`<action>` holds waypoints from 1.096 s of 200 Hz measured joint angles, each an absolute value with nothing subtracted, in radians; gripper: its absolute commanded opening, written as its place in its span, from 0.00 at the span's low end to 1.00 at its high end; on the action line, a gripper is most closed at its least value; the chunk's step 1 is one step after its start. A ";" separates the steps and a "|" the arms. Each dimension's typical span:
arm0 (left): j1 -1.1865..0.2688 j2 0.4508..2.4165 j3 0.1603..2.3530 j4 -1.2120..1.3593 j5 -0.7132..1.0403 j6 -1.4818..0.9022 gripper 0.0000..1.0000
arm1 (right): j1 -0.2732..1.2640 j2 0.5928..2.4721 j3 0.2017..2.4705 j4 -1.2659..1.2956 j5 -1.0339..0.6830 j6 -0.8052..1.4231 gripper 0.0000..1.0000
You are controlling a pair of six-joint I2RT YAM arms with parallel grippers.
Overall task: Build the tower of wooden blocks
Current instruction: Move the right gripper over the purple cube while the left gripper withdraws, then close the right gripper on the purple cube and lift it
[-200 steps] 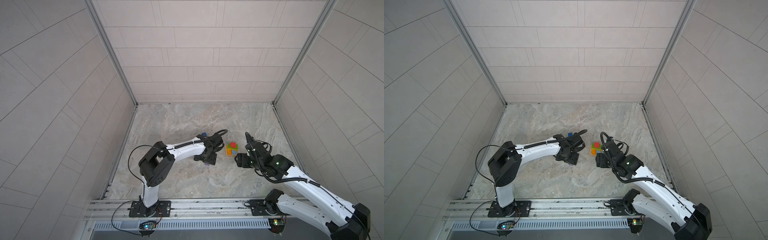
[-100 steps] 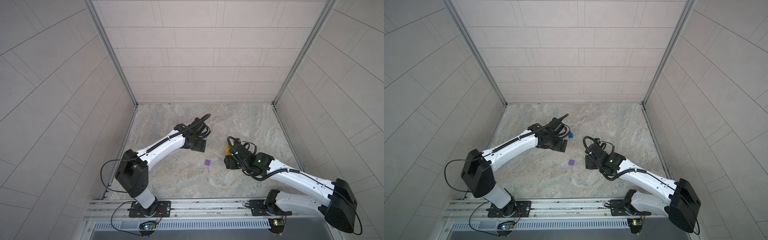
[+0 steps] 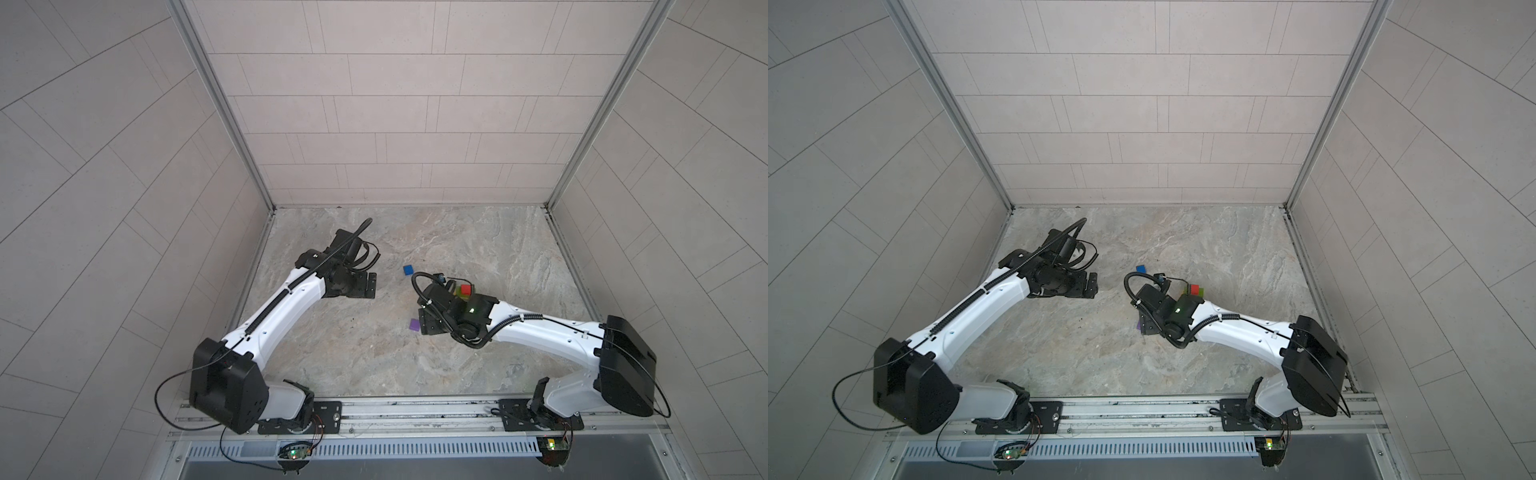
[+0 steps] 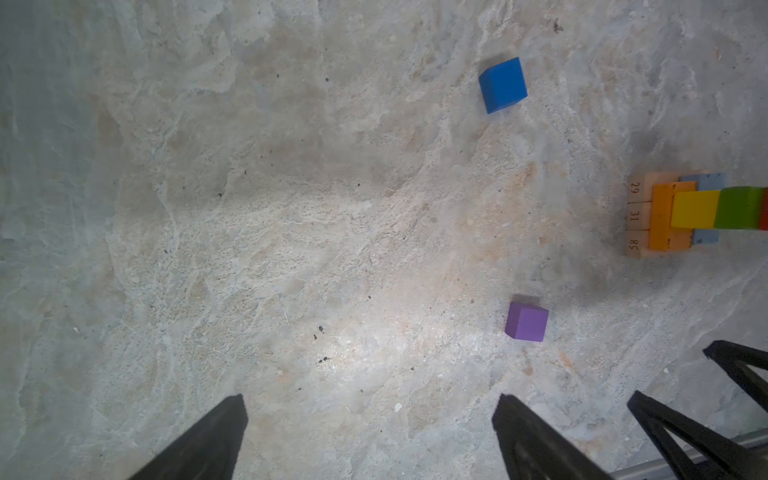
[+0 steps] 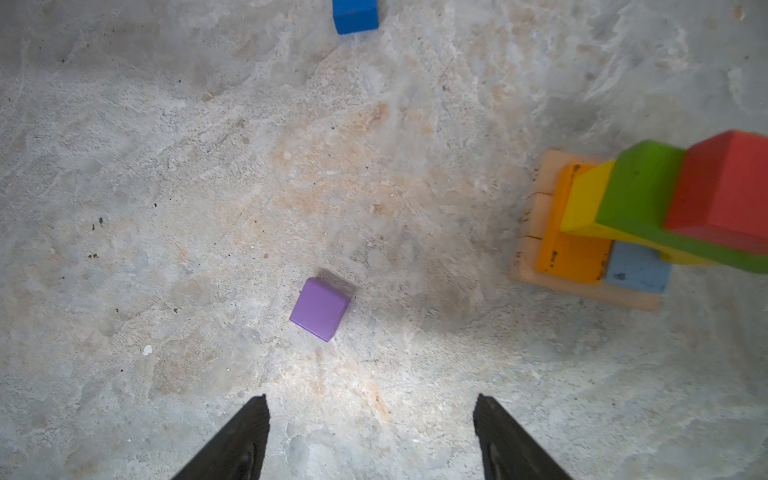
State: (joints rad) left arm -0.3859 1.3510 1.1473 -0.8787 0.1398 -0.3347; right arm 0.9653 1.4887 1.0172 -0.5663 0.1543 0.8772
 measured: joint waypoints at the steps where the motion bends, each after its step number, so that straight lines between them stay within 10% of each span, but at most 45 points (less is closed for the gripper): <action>1: -0.383 1.349 1.143 -0.877 0.142 -0.335 1.00 | 0.966 1.491 1.019 -0.566 0.154 0.878 0.75; 219: -0.349 1.278 1.099 -0.797 0.231 -0.350 0.99 | 1.008 1.841 1.161 -0.477 0.161 1.074 0.49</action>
